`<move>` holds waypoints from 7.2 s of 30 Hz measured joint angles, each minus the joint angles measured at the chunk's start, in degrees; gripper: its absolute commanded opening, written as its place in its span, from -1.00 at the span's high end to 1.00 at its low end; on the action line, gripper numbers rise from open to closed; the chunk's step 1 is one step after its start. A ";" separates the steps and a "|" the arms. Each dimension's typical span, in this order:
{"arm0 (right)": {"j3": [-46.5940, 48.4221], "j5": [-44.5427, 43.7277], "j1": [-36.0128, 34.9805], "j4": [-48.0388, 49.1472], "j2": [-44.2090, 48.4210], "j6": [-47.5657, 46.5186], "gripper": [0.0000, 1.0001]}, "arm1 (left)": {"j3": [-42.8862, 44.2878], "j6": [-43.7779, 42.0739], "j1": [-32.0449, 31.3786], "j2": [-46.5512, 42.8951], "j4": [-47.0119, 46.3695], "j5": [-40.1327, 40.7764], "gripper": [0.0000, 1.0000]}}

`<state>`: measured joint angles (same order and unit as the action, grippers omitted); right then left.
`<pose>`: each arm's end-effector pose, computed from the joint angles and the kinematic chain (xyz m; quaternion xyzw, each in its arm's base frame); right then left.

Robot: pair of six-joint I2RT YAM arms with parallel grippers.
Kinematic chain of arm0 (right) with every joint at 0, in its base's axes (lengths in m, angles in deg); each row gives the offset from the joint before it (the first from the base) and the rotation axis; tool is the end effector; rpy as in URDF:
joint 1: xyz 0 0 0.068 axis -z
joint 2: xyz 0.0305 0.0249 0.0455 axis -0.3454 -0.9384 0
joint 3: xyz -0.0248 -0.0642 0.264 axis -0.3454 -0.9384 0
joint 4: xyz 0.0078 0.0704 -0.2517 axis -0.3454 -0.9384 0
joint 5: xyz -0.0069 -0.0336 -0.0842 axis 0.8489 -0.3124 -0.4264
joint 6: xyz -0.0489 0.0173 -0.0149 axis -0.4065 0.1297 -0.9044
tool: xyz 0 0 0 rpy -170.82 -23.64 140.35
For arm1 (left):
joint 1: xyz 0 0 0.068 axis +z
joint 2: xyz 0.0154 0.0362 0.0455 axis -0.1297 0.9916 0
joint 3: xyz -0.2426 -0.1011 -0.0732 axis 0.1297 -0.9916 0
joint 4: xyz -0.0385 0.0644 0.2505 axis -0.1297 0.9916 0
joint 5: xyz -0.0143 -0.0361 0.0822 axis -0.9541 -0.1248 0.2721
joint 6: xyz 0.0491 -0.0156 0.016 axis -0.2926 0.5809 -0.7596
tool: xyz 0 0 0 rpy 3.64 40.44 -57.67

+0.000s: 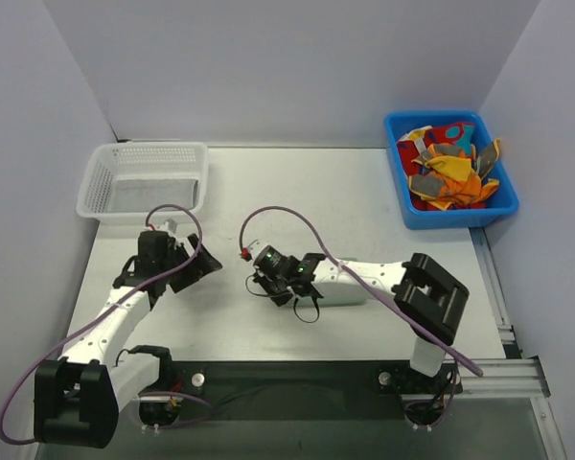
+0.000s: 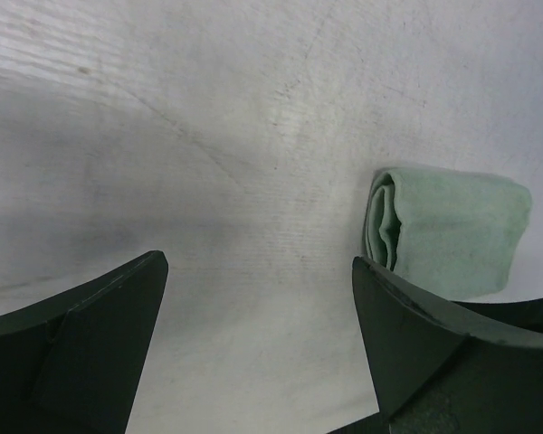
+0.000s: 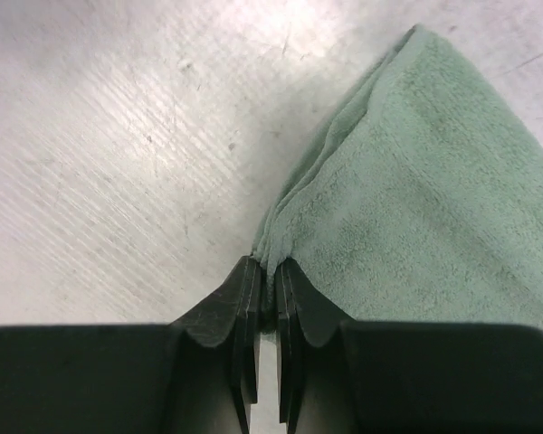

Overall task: Fold and stack the towels
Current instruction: Neatly place the folded towel into the bin, then grab crumpled towel

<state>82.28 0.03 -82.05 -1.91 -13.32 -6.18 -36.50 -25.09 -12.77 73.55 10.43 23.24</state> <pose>0.1807 0.3361 0.1827 -0.3938 0.8471 0.2065 0.2911 0.1967 -0.0273 0.1998 -0.1972 0.9004 -0.2408 0.3041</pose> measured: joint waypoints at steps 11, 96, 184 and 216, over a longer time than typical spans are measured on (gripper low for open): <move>-13.05 9.79 5.31 22.91 7.34 5.44 1.00 | -1.75 15.32 -18.62 7.69 -13.60 2.27 -0.95; -11.54 1.88 9.79 4.52 14.01 -4.28 -0.99 | 85.22 -27.67 14.82 58.86 21.77 13.38 1.00; -8.79 -6.14 37.81 -3.06 33.70 2.40 -1.00 | 41.44 -22.60 2.32 18.23 8.55 17.88 -0.95; -2.27 -4.26 50.99 -11.17 44.52 12.07 -1.00 | 9.20 -18.03 -2.43 -9.03 -2.93 7.50 -0.95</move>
<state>80.01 -4.23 -31.06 -13.08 31.21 5.88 -27.29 -43.12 -15.20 64.52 7.50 30.74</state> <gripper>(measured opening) 0.998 0.975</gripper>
